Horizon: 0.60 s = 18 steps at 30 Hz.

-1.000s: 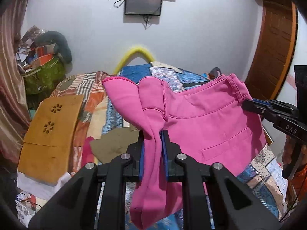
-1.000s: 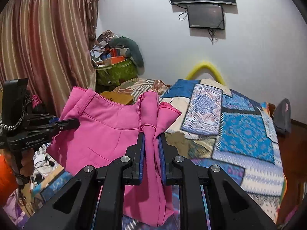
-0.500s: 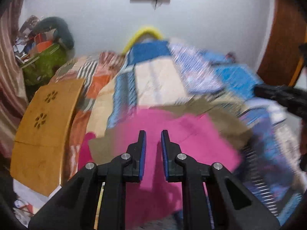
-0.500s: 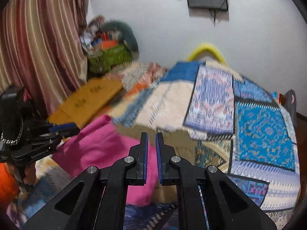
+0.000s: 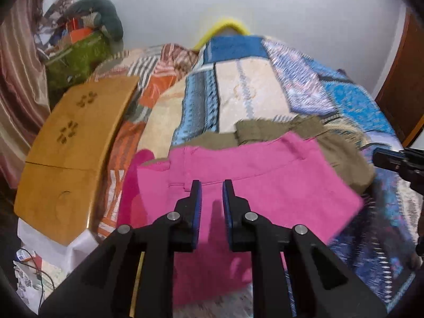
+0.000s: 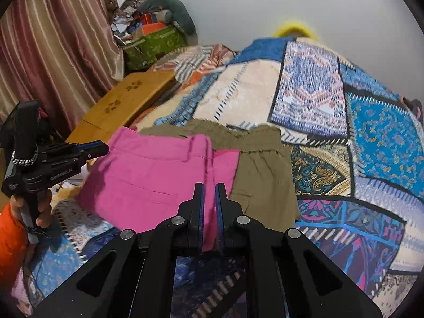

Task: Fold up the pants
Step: 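Release the pink pants with the left gripper and pull back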

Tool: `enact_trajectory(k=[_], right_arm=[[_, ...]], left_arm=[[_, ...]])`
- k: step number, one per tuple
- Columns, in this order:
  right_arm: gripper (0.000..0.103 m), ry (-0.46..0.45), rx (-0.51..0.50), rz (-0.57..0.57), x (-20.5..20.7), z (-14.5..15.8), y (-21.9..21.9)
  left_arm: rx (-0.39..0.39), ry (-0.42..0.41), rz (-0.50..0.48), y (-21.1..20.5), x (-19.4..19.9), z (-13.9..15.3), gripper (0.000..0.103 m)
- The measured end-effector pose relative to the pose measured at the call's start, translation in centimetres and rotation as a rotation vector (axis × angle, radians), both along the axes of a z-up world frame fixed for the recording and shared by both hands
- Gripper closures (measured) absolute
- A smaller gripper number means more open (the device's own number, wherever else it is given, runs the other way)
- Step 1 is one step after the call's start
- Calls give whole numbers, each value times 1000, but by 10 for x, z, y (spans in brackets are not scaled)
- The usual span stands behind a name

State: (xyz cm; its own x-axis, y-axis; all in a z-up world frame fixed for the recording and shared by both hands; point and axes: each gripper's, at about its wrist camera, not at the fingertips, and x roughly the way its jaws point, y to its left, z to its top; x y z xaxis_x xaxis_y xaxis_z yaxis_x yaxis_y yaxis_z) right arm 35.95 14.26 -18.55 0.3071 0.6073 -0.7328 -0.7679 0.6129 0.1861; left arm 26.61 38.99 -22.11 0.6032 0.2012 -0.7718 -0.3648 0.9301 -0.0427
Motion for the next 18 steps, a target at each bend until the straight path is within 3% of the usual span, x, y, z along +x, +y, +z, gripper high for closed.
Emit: enact_trajectory(k=[6,10,15,18], right_arm=[[95,-133,99,-2,-52,72,-28],[95,-226,190,-9,-102,124,-57],[95,-336,268,-11,-166,175,-96],[95,-389,317,-24,-204,199,-120]], left_arm=[[10,-130,-17,-41,-53,79,88],[65,-243,-22,-78,-101,138,87],[137,-389,-16,-123,-166,198,66],[187,-468,-16,-155,-208,225,64]])
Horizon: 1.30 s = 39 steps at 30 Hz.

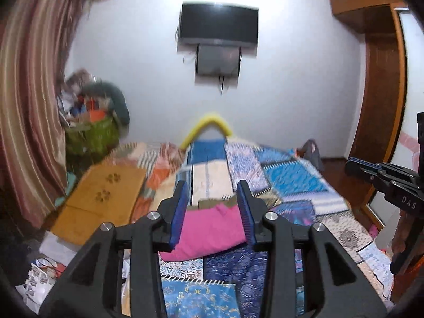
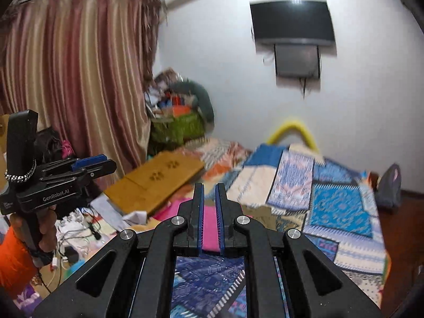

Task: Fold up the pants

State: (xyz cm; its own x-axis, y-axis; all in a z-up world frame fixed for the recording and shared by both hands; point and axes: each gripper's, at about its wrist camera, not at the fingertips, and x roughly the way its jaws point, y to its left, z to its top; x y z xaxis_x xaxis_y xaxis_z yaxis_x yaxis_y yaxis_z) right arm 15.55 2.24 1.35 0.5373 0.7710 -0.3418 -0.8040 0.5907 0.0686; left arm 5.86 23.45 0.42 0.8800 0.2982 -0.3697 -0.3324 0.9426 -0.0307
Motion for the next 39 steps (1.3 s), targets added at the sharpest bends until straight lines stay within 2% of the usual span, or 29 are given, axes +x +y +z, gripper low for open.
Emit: enact_trajectory(k=[1,3,6,7,9,11,13,15,17,23,39], right_arm=[[95,-7,22,-5,-8,4,-7],[95,-18,66,-12,-29,15,-23],[93,-57,85,-32,-53,21,-35],[88,-71,89,-41,-63,22,-38],[74,-92,100,-56,-76,22,-41],[54,-124,116,-76,-90,22,-45],[43,-141,134,-90,-100,21,-48],[31,-142,148,-93,-105,20,-48],[19,-154,157,-104,-109,20,-48],[0,-174,180,-161,-116,20,-51],[0,-202,174,-186,-131,16,-55]], left_arm=[[14,-19,2,-8,-11,6,63],[46,-69,4,-31,-37,17,49],[81,-133,4,-58,-72,28,40],[90,-146,8,-64,-81,30,37],[94,-176,2,-78,-101,34,21],[98,-190,-4,-87,-116,37,14],[108,-203,9,-94,-129,40,10],[108,-218,23,-97,-138,42,1],[110,-233,40,-98,-145,42,0],[92,-234,43,-98,-156,40,0],[99,-216,38,-99,-151,32,0]])
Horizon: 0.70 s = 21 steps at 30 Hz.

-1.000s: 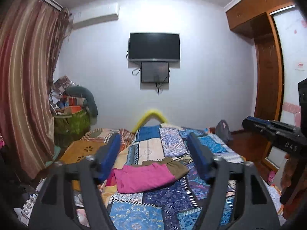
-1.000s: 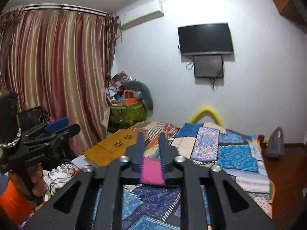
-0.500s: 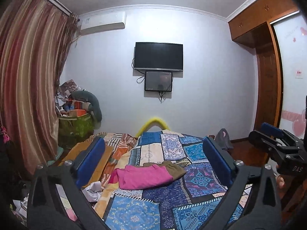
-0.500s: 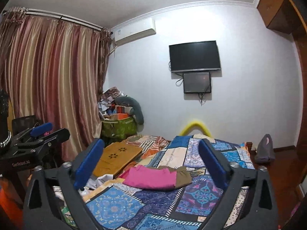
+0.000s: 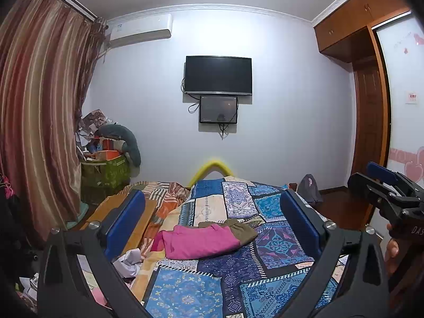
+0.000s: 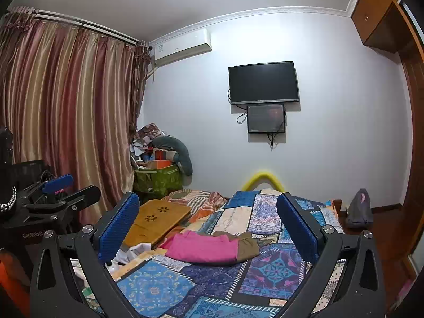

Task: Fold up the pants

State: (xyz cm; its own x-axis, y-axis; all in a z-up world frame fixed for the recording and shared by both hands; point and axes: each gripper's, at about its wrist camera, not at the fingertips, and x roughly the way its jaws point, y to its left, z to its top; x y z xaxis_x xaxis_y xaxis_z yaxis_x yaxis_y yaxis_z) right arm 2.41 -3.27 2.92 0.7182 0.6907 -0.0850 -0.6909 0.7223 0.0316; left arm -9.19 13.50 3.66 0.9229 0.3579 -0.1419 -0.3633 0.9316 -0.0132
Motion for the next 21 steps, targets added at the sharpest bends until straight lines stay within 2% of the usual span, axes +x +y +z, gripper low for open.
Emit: enact_trajectory(k=[21], right_arm=[[0,35,-4,-5,2,-5,-7]], left_arm=[[-9,14,-24,0,11,-6,0]])
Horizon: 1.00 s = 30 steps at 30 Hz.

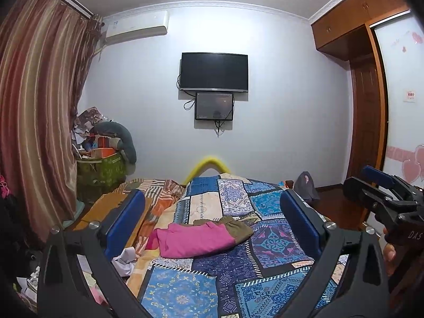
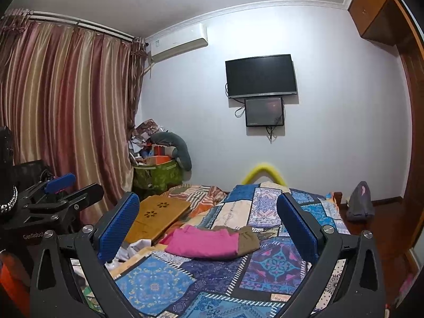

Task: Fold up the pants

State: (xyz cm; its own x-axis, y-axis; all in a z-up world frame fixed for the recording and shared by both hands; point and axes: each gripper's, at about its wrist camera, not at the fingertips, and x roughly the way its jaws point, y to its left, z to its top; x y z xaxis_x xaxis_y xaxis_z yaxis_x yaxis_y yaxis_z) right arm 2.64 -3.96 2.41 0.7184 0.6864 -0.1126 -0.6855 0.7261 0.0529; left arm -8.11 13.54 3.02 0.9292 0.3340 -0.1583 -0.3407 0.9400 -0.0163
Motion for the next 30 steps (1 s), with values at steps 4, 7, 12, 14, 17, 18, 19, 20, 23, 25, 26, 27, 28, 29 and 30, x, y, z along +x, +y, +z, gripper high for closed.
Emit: enact_trajectory(k=[4,7,12,14,17,18,19,20,23,25,26,27,28,29,30], right_arm=[[0,1,-3,2,-1,-1,-1],[0,3,0,4,0,0,-1],[0,3,-2,3,-1,2,0],[0,0,-2,0,-1,1,0],[0,-1,-3,-3,-1,1,0],[0,0,-4,-3,-1,1,1],[0,1,-4,-5,-1,1,1],[0,1,-4,-6,-1,0,1],[0,6,0,-8,0,0,0],[0,10,2,-9,1,0,0],[0,11,2,-10,1,0,0],[0,11,2,-10,2,0,0],[0,13,3,-11,2,-1,0],[0,13,4,-10,1,-1,0],[0,13,4,-11,1,-1,0]], left_arm=[[9,4,-1,-1,4,0,0],[2,3,-6,0,4,0,0],[5,2,-11,-2,6,-1,0],[5,3,-13,-2,7,-1,0],[6,4,-16,-3,8,-1,0],[5,4,-17,-3,8,-1,0],[5,5,-17,-3,8,-1,0],[5,6,-18,-3,9,-2,0],[1,9,-26,-2,10,-2,0],[-1,13,-26,-1,11,-3,0],[-1,17,-24,-1,12,-4,0],[-2,19,-24,0,12,-4,0],[-5,21,-22,0,13,-5,0],[-7,23,-21,1,14,-5,0],[-9,23,-20,2,14,-5,0]])
